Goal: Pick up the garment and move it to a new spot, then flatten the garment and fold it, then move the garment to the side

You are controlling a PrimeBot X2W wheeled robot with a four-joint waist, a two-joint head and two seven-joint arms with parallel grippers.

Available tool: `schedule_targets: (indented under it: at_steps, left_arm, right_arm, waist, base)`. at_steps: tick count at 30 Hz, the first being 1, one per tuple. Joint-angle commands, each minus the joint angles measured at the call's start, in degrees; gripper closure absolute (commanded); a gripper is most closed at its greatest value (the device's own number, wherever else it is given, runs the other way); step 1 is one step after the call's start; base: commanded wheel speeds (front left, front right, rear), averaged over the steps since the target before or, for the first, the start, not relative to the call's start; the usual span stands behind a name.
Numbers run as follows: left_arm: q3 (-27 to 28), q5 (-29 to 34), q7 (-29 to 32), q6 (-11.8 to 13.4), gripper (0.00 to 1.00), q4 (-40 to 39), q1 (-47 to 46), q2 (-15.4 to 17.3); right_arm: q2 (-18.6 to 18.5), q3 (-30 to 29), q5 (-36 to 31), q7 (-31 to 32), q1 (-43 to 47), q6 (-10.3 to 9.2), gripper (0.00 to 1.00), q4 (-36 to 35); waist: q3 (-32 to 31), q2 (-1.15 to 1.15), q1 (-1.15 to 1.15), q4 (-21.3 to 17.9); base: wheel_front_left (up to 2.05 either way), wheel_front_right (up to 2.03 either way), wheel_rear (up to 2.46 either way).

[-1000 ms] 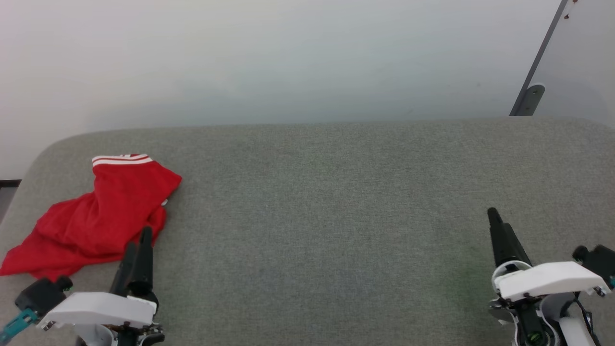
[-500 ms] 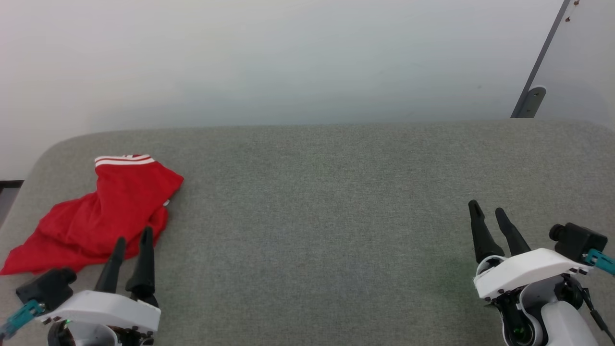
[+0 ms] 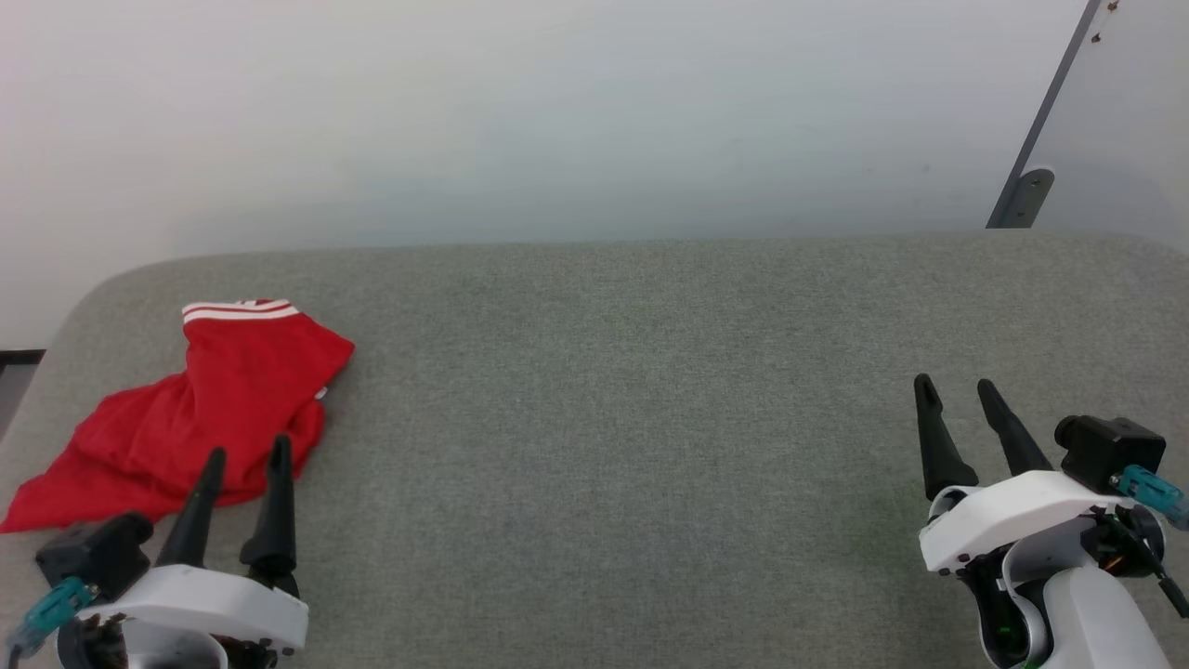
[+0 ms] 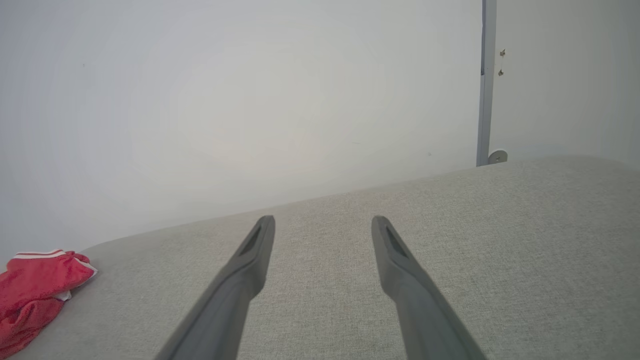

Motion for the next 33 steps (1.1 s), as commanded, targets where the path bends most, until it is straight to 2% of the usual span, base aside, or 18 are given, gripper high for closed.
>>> schedule_targets:
  at_steps: [1,13,33]
  left_arm:
    - [0.0,1.64,-0.49,0.14,0.0,-0.74,-0.17,0.68]
    - [0.11,6.15,-2.23,0.02,0.0,0.45,-0.4,1.94]
    - [-1.7,12.26,-4.79,0.01,0.0,2.99,-0.19,4.24]
  right_arm:
    - [-0.01,-0.27,-1.89,-0.51,-1.73,-0.03,0.0,-0.58]
    - [0.27,-0.92,-9.7,-2.05,-2.68,-0.03,0.0,0.19]
    - [0.27,-2.85,-17.19,-4.99,-2.76,-0.05,0.0,1.86]
  waist:
    - [0.0,0.0,0.0,-0.01]
    - [0.02,0.0,0.0,-0.08]
    - [-0.59,0.0,0.0,0.39]
  base:
    - [0.0,0.0,0.0]
    - [0.0,0.0,0.0]
    - [0.0,0.0,0.0]
